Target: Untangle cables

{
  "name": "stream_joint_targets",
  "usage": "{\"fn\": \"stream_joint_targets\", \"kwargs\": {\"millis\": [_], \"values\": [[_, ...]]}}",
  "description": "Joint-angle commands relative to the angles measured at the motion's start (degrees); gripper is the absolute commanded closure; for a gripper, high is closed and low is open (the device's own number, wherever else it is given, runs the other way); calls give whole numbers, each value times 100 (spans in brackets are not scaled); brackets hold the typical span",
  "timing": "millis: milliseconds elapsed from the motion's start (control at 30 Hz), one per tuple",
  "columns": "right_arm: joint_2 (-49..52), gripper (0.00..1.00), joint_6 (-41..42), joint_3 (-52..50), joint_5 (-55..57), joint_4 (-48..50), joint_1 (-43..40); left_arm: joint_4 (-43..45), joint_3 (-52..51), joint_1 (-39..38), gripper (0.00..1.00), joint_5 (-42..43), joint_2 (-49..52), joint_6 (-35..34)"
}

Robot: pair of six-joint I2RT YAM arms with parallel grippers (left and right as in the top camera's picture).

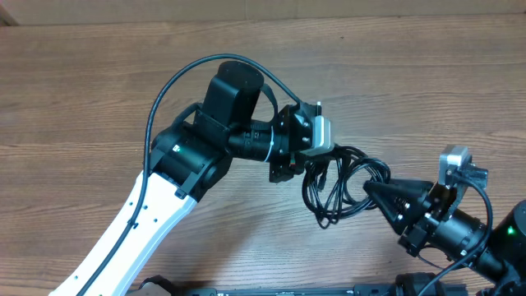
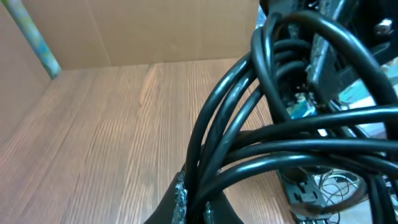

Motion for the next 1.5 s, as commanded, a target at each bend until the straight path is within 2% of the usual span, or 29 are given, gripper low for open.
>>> {"fn": "stream_joint_targets", "kwargs": {"millis": [0, 33, 67, 133, 167, 200, 367, 500, 600, 767, 900, 1100, 1133, 1167, 1267, 1467], "values": [[-11, 96, -55, 109, 79, 15, -15, 105, 149, -44, 96, 173, 11, -247], [-7, 96, -55, 109, 146, 13, -15, 116, 149, -44, 91, 173, 11, -249], [0, 96, -55, 107, 293, -13, -15, 116, 146, -44, 76, 173, 13, -249], [2, 96, -50, 107, 776, -157, -15, 111, 149, -39, 67, 173, 11, -411], [2, 96, -46, 107, 977, -205, -15, 105, 149, -37, 23, 170, 11, -529], [2, 96, -24, 107, 1196, -256, -15, 94, 149, -37, 0, 170, 11, -595], [2, 96, 577, 107, 2481, -352, -15, 87, 149, -28, 0, 170, 7, -1154], [2, 96, 901, 107, 3016, -356, -15, -46, 149, -28, 0, 170, 7, -1755], [2, 96, 914, 107, 3064, -332, -15, -155, 149, -42, 0, 168, 7, -2277], [2, 96, 914, 107, 3060, -238, -15, -170, 146, -52, 1, -105, 9, -3620], [2, 96, 911, 107, 3064, -186, -15, -162, 146, -153, 0, -105, 9, -3971], [2, 96, 911, 107, 3062, -175, -15, -136, 146, -573, 0, -151, 11, -3978], [2, 96, 911, 107, 3064, -175, -15, -120, 146, -671, 0, -391, 13, -4015], [2, 96, 911, 107, 3064, -175, -15, -125, 146, -758, 0, -866, 13, -4354], [2, 96, 911, 107, 3064, -173, -15, -122, 146, -837, 0, -1499, 39, -5226], [2, 96, 914, 107, 3058, -175, -15, -79, 144, -984, 0, -1777, 245, -5547]]}}
